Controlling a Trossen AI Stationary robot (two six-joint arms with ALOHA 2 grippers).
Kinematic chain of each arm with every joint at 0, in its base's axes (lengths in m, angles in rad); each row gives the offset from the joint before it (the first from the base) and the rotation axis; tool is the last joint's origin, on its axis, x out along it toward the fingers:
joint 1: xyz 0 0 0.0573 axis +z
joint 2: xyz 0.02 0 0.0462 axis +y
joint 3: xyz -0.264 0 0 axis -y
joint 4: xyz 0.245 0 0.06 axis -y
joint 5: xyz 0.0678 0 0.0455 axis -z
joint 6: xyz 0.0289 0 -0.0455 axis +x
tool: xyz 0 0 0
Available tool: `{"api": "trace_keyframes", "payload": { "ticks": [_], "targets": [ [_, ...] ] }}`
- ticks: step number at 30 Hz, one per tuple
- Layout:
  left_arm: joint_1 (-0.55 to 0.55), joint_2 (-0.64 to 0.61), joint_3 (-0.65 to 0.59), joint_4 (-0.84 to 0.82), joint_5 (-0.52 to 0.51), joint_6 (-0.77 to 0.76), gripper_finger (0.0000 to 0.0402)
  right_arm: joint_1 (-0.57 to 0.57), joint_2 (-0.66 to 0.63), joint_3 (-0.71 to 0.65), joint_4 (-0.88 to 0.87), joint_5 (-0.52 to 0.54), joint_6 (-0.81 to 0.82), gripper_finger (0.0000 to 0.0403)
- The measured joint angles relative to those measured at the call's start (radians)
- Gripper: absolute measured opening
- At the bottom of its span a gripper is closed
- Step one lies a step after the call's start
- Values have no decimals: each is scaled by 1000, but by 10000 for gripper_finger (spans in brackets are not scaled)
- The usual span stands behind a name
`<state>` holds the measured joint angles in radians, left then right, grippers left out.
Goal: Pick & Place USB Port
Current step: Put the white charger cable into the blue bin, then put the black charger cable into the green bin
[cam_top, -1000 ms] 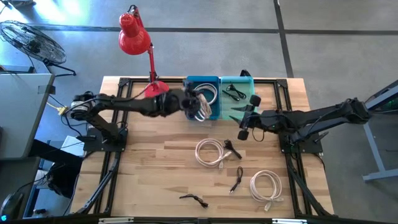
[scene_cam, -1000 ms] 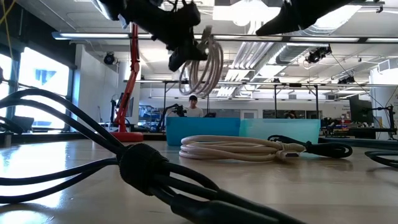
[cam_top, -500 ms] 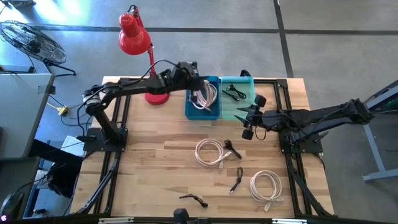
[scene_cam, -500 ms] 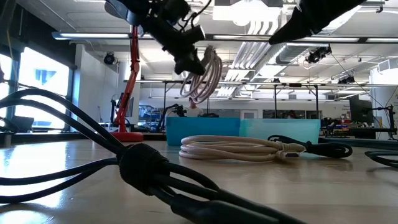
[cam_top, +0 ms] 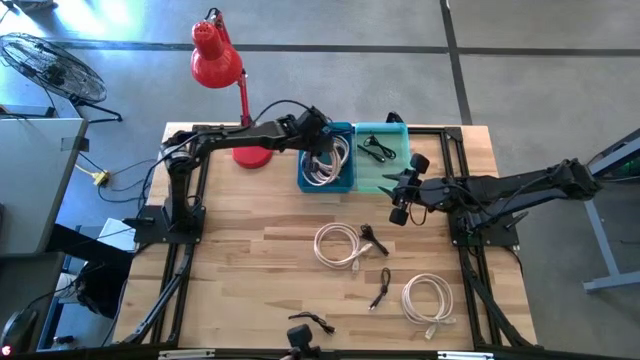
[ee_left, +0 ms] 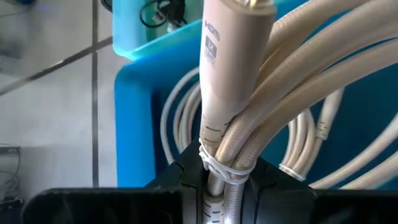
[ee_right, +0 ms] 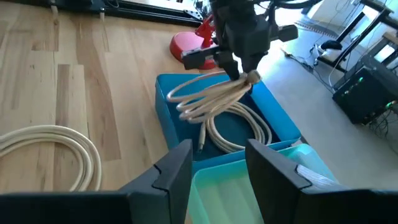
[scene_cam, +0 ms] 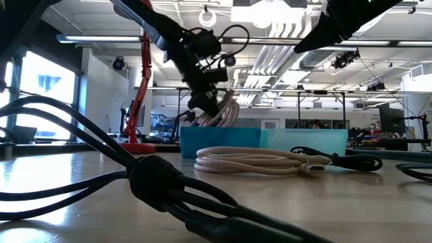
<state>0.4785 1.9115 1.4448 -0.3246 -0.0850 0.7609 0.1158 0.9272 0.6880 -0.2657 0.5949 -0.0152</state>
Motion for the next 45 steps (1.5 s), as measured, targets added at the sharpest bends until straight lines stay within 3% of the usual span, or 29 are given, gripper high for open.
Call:
{"api": "trace_keyframes", "payload": {
  "ticks": [7, 12, 21, 24, 29, 33, 36, 41, 45],
  "targets": [
    [10, 44, 43, -27, -66, 39, 42, 0, 3, 0, -21, 0, 40, 140],
    [29, 71, 66, -36, -2, 50, 43, 0, 3, 0, -37, -6, 42, 140],
    [18, 72, 65, -36, -63, 120, 137, 0, 3, -1, -77, 2, 64, 154],
    [10, 72, 65, -36, -129, 175, 162, 0, 3, -1, -92, 3, 65, 162],
    [-30, 28, 64, -52, -354, 215, 187, 0, 3, -1, -105, -11, 70, 169],
    [-89, -65, 65, -114, -502, 215, 190, -5, 3, -1, -143, -168, 122, 168],
    [-148, -157, 65, -224, -513, 193, 190, -5, 9, -1, -200, -320, 196, 168],
    [-245, -314, 66, -472, -416, 39, 190, -5, 67, -1, -293, -460, 338, 169],
    [-308, -403, 65, -624, -270, -108, 191, -3, 164, -1, -295, -545, 398, 169]
  ]
}}
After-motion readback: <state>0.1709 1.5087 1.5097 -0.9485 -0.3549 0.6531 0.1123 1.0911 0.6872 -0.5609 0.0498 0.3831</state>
